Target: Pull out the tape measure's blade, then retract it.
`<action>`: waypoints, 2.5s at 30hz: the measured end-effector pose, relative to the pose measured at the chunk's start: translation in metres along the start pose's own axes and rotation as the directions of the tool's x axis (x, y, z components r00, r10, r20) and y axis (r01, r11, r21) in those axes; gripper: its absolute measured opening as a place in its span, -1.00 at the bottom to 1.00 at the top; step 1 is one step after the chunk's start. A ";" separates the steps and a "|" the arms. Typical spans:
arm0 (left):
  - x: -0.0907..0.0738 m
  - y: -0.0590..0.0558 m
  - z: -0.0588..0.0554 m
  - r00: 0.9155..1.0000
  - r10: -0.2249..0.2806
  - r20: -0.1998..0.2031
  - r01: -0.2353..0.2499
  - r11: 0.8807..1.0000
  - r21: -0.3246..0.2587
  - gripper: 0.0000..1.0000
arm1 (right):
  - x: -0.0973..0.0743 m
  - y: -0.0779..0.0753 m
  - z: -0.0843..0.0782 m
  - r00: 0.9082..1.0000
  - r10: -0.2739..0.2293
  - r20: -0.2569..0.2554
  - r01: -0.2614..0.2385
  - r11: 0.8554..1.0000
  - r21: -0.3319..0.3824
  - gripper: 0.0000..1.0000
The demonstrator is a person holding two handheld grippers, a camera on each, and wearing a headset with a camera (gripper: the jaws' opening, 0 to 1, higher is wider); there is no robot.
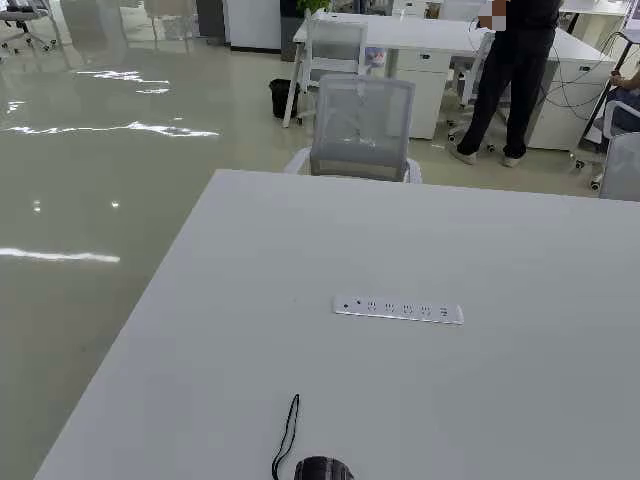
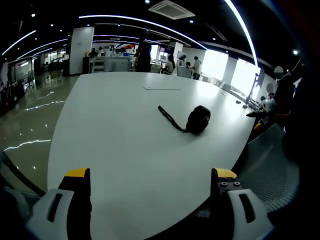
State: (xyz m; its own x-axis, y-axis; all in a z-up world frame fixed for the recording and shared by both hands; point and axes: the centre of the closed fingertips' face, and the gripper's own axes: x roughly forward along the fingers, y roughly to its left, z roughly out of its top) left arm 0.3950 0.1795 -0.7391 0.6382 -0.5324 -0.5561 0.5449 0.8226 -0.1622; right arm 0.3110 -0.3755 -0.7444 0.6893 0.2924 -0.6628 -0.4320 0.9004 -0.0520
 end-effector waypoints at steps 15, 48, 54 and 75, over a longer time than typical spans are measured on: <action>-0.001 0.001 -0.002 1.000 0.002 0.004 -0.002 1.000 0.002 0.98 | -0.001 0.000 -0.002 1.000 0.001 0.008 -0.001 1.000 0.000 1.00; 0.023 -0.018 0.030 0.998 -0.056 0.007 0.055 0.996 0.074 0.98 | 0.006 0.003 0.005 1.000 0.021 0.017 -0.021 1.000 -0.021 0.95; 0.041 -0.026 0.045 0.996 -0.093 -0.011 0.093 0.989 0.114 0.98 | 0.016 0.004 0.014 0.999 0.041 0.017 -0.040 0.999 -0.035 0.95; 0.084 -0.046 0.070 0.979 -0.190 -0.073 0.202 0.953 0.227 0.97 | 0.058 0.028 0.052 0.989 0.145 0.023 -0.140 0.980 -0.140 0.87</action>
State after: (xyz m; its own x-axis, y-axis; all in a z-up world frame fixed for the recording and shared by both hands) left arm 0.4618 0.0826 -0.7209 0.4812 -0.6632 -0.5732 0.7715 0.6309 -0.0823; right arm 0.3691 -0.3171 -0.7453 0.6326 0.4270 -0.6461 -0.6014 0.7965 -0.0625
